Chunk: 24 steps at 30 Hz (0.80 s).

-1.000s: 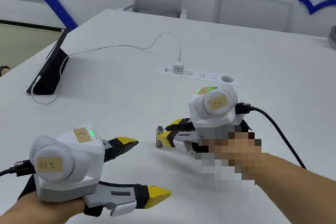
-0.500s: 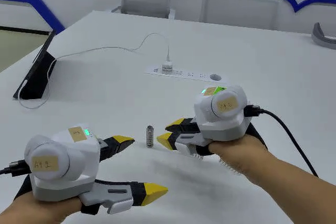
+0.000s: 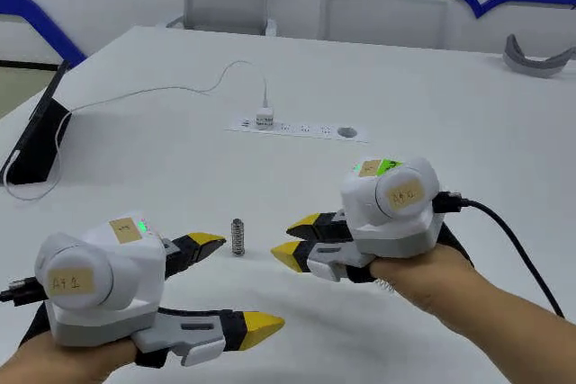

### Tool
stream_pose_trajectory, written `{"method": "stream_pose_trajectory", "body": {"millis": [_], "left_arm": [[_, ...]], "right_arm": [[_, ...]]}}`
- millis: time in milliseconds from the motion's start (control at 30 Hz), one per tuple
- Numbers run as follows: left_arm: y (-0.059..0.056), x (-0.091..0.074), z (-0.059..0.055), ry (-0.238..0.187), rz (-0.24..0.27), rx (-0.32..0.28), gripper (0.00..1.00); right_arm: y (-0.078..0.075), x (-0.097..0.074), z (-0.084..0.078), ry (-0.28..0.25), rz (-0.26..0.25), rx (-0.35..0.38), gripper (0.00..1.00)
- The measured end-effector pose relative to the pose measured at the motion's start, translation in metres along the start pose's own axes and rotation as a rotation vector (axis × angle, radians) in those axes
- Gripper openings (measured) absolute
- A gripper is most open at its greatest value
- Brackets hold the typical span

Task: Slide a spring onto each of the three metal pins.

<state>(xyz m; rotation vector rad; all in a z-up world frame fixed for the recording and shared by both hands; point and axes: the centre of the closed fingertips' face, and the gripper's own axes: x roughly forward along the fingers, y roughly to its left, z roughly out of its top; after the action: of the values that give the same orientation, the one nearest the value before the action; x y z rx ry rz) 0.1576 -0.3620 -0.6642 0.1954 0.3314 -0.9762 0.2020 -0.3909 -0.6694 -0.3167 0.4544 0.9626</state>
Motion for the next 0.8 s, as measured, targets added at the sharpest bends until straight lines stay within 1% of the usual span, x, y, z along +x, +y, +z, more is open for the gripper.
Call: {"method": "stream_pose_trajectory", "body": {"millis": [233,333,433,600,800], "left_arm": [[-0.004,0.006,0.0,0.006,-0.019,0.006,0.74],[-0.006,0.009,0.002,0.008,-0.028,0.012,0.74],[-0.008,0.011,0.003,0.008,-0.036,0.015,0.74],[-0.01,0.014,0.003,0.014,-0.046,0.021,0.74],[-0.012,0.016,0.004,0.017,-0.054,0.024,0.74]], "right_arm": [[-0.006,-0.011,-0.017,0.018,-0.023,0.02,0.2],[-0.011,-0.015,-0.026,0.032,-0.037,0.029,0.2],[-0.014,-0.018,-0.031,0.041,-0.047,0.033,0.2],[-0.021,-0.021,-0.037,0.051,-0.066,0.045,0.21],[-0.027,-0.022,-0.037,0.058,-0.081,0.041,0.21]]}}
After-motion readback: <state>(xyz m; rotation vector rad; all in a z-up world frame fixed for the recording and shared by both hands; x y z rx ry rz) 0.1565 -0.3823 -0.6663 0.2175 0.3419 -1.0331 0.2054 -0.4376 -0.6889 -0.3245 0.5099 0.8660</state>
